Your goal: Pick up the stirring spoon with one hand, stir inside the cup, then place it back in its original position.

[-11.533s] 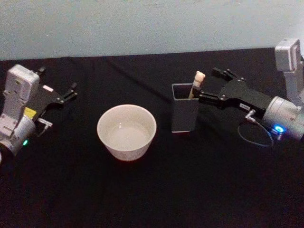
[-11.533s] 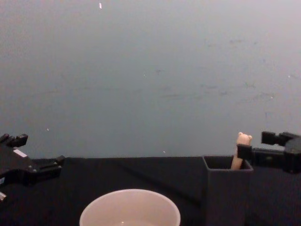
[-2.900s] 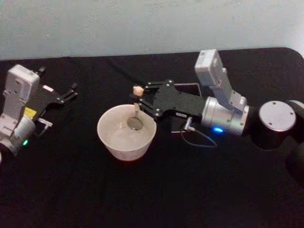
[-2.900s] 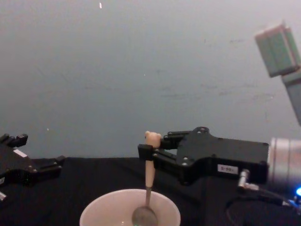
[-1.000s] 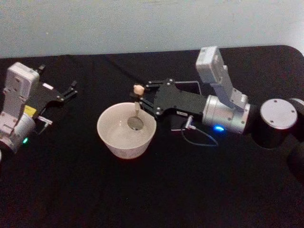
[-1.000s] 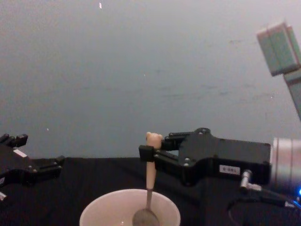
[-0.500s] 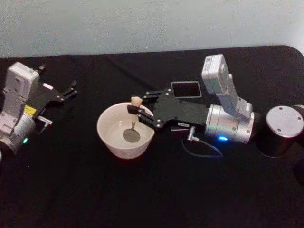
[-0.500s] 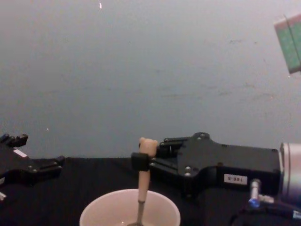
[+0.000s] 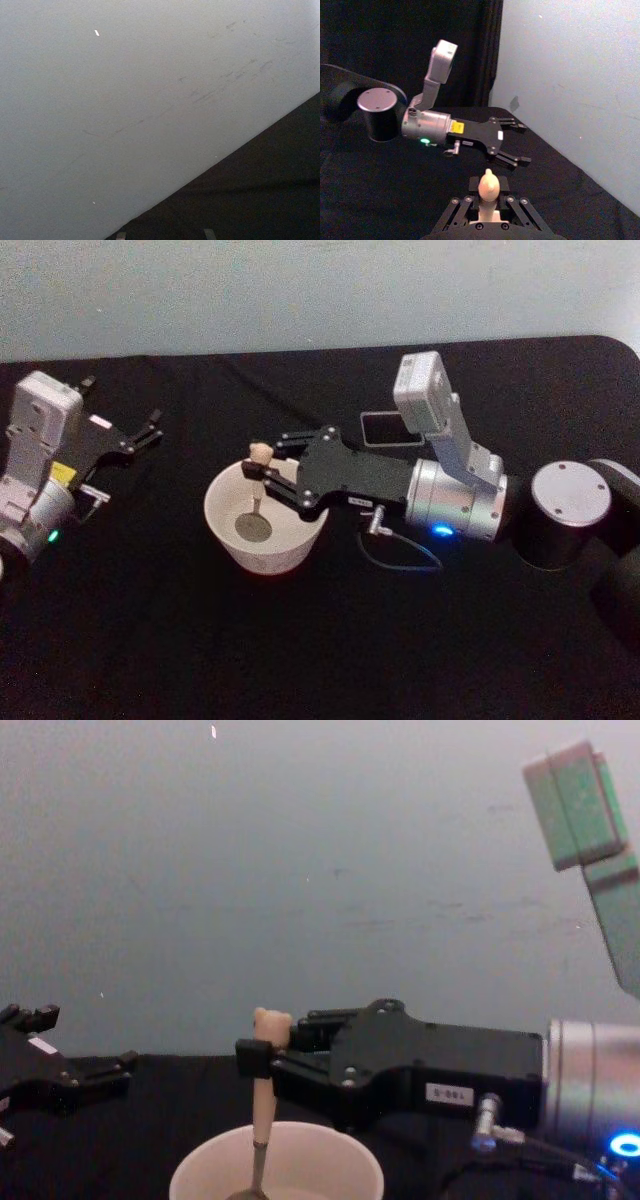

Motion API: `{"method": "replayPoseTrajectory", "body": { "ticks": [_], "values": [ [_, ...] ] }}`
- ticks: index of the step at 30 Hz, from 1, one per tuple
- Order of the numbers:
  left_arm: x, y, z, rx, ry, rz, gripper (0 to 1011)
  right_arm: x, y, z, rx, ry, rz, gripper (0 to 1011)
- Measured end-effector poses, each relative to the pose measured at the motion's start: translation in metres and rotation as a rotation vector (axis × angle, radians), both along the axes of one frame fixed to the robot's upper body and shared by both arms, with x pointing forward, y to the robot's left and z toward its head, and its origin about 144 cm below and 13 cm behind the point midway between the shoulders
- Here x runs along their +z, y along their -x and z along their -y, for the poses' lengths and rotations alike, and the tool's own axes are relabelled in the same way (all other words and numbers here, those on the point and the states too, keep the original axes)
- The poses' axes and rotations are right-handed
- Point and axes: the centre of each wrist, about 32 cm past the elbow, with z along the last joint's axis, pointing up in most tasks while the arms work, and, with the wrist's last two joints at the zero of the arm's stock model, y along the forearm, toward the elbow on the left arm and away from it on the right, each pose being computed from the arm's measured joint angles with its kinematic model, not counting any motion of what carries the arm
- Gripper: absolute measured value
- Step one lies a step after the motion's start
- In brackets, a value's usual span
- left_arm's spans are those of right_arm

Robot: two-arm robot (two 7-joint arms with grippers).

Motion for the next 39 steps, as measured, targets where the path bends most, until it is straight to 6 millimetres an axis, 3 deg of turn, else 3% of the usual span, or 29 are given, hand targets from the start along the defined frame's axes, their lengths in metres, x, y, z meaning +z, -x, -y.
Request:
{"method": "replayPoseTrajectory", "body": {
  "ticks": [10, 28, 39],
  "values": [
    [0.000, 0.000, 0.000, 0.000, 0.000, 0.000, 1001, -0.003, -0.012, -0.007, -0.060, 0.006, 0.013, 212],
    [0.000, 0.000, 0.000, 0.000, 0.000, 0.000, 1001, -0.003, -0.018, 0.012, -0.109, 0.018, 0.017, 212],
    [0.000, 0.000, 0.000, 0.000, 0.000, 0.000, 1001, 0.014, -0.013, 0.018, -0.110, -0.020, 0.032, 212]
  ]
}}
